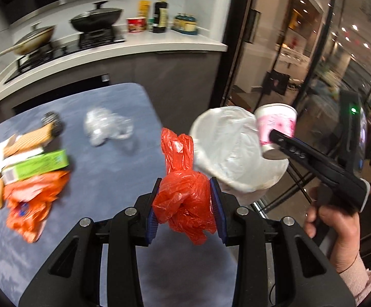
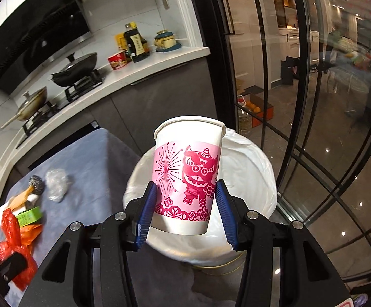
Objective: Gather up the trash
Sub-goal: 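Carry the red bag and paper cup over the white bin and open both tools, then move both open tools back over the table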
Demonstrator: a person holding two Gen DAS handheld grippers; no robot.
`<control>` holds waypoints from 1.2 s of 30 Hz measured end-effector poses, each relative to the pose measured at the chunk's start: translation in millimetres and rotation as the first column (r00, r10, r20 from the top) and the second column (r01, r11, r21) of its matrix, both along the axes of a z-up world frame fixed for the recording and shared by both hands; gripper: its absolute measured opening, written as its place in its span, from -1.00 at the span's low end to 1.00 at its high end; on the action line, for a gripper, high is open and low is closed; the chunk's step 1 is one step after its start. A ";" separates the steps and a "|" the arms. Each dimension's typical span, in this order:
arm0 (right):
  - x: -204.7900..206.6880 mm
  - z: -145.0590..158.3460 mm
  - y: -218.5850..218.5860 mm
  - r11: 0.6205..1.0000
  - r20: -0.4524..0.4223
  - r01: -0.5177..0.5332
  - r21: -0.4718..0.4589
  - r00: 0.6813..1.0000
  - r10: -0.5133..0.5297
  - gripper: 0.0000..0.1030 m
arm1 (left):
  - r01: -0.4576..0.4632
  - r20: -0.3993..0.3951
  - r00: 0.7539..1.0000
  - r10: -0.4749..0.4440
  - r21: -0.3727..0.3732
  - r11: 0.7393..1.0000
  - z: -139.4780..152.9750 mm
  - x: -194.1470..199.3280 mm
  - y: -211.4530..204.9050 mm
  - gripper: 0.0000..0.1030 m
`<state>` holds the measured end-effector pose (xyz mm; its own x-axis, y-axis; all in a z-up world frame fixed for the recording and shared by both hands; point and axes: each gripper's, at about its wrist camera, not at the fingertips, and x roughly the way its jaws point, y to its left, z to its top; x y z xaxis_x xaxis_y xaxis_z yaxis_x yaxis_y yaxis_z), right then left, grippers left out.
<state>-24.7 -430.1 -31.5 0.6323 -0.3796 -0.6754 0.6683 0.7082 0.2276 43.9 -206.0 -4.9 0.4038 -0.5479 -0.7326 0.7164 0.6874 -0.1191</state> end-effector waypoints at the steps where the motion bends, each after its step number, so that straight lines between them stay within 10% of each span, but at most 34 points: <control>1: 2.3 -2.0 -4.4 1.000 -0.005 0.002 -0.001 1.000 -0.002 -0.12 | 0.017 -0.003 1.000 -0.017 -0.001 1.000 -1.5 -0.4 -7.0 -0.33; 21: -4.3 -0.3 -61.5 0.999 -0.010 0.053 -0.003 0.999 -0.053 0.22 | 0.149 -0.145 0.980 -0.137 0.074 0.986 -52.1 29.6 -141.7 -0.28; 28: -45.4 8.3 -66.8 0.991 0.014 0.130 0.015 0.991 -0.130 0.30 | 0.131 -0.138 0.983 -0.123 0.054 0.990 -48.8 27.8 -151.5 0.36; 36: -64.4 18.6 -54.1 0.991 0.032 0.132 -0.003 0.991 -0.131 0.37 | 0.119 -0.101 0.988 -0.116 0.031 0.992 -34.3 26.6 -141.5 0.44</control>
<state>-89.1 -484.2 -13.0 0.5979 -0.4641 -0.6536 0.7482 0.6157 0.2472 70.4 -347.5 -39.2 0.2633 -0.5593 -0.7861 0.7784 0.6045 -0.1694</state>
